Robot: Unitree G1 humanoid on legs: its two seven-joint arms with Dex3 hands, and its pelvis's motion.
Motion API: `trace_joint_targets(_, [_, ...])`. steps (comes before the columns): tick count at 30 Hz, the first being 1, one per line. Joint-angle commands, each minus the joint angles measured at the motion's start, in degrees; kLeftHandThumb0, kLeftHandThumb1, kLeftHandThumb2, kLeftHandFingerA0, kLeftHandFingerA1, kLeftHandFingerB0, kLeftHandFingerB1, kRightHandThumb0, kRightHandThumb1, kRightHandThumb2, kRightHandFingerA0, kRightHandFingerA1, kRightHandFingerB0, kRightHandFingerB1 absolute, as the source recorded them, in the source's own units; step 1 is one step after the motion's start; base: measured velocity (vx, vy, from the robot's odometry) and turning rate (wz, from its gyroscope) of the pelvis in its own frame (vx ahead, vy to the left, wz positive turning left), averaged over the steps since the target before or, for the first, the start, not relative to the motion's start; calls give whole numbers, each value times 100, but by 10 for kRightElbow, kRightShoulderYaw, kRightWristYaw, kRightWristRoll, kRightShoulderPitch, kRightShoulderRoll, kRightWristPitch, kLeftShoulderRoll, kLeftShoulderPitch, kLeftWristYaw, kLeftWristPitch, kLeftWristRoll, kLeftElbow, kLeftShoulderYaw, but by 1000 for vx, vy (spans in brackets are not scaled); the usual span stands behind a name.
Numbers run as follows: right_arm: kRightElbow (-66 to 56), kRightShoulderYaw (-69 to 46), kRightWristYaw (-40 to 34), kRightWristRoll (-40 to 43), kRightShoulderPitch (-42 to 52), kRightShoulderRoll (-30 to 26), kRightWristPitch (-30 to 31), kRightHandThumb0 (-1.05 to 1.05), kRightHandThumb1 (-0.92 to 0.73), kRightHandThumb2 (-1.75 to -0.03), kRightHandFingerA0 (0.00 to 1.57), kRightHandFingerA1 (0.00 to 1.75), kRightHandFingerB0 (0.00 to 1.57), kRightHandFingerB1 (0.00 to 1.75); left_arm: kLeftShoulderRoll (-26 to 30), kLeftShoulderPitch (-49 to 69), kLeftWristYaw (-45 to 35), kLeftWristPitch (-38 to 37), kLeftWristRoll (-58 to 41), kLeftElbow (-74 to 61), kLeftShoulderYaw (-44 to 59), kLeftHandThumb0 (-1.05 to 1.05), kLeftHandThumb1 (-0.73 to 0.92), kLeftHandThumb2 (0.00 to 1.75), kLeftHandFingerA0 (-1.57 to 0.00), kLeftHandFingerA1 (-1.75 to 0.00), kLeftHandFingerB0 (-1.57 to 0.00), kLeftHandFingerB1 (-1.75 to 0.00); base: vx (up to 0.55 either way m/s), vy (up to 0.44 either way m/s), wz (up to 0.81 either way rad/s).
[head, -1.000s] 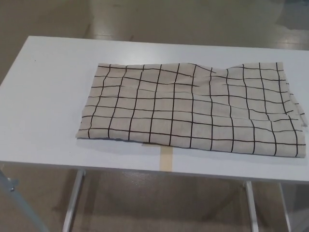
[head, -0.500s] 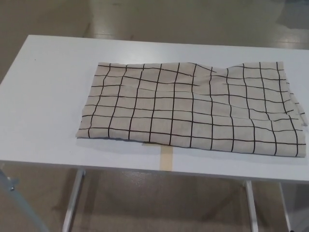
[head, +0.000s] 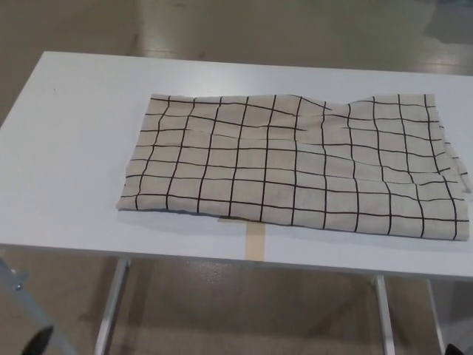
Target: Use the left hand to fold a white towel with checkered patterns in half.
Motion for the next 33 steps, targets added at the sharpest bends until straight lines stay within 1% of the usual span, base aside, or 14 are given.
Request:
trace_joint_targets(1, [20, 3, -26, -14, -1, -12, -55, -30, -61, -109, 0, 48, 0, 48, 56, -30, 13, -92, 172, -218, 1, -42, 26, 59, 0, -5, 0, 0, 0, 0, 0])
trace_joint_targets(2, [18, 5, -30, -17, 1, -12, -55, -30, -61, -109, 0, 48, 0, 48, 64, -52, 11, -68, 202, -228, -16, -38, 24, 59, 0, -8, 0, -4, 0, 0, 0])
trace_joint_targets(3, [18, 5, -31, -18, 1, -12, -55, -30, -61, -109, 0, 48, 0, 48, 68, -63, 9, -56, 219, -232, -25, -28, 40, 59, 0, -2, 0, -3, 0, 0, 0])
trace_joint_targets(7, [22, 4, -25, -11, 8, -6, -64, -30, -60, -109, 1, 48, 0, 48, 83, -94, 7, -18, 278, -245, -57, -27, 40, 59, 0, -5, 0, -8, 0, 0, 0])
trace_joint_targets(8, [24, 4, -33, -13, 8, -4, -67, -50, -77, -65, 18, 28, 14, 27, 93, -135, 5, 5, 311, -227, -85, -31, 36, 64, 0, -6, 0, -9, 0, 0, 0])
trace_joint_targets(10, [27, 2, -33, -9, 9, -1, -72, -51, -77, -65, 19, 28, 14, 27, 102, -170, -3, 22, 331, -208, -110, -32, 42, 60, 0, -3, 0, -12, 0, 0, 0])
trace_joint_targets(11, [27, 2, -33, -9, 9, -1, -72, -51, -77, -65, 19, 28, 14, 27, 102, -170, -3, 22, 331, -208, -110, -32, 42, 60, 0, -3, 0, -12, 0, 0, 0])
trace_joint_targets(12, [26, 0, -31, -6, 12, 0, -75, -51, -77, -65, 19, 28, 14, 27, 115, -214, -8, 36, 360, -171, -141, -41, 42, 67, 0, -1, 0, -12, 0, 0, 0])
trace_joint_targets(15, [26, -1, -26, -1, 13, 0, -73, -51, -77, -65, 19, 28, 14, 27, 127, -247, -9, 48, 383, -140, -165, -43, 41, 67, 0, 0, 0, -11, 0, 0, 0])
trace_joint_targets(18, [20, -3, -21, 5, 14, 1, -64, -51, -77, -65, 19, 28, 14, 27, 143, -323, -3, 84, 446, -67, -228, -45, 41, 68, 0, -2, 0, -14, 0, 0, 0])
trace_joint_targets(23, [16, -2, -18, 4, 16, -2, -58, -51, -77, -65, 19, 28, 14, 27, 145, -390, 7, 117, 496, 10, -293, -47, 40, 67, 0, -1, 0, -15, 0, 0, 0])
trace_joint_targets(30, [16, 1, -27, -5, 20, -5, -60, -51, -77, -65, 19, 28, 15, 27, 147, -459, 26, 142, 536, 105, -373, -42, 40, 68, 0, -3, 0, -17, 0, 0, 0])
trace_joint_targets(31, [16, 2, -31, -8, 22, -4, -62, -50, -77, -65, 19, 28, 15, 27, 146, -469, 27, 148, 541, 118, -385, -36, 43, 60, 0, -2, 0, -19, 0, 0, 0])
trace_joint_targets(33, [17, 3, -38, -12, 24, -3, -65, -50, -77, -65, 19, 29, 15, 27, 144, -485, 33, 159, 549, 141, -406, -36, 42, 60, 0, -2, 0, -19, 0, 0, 0])
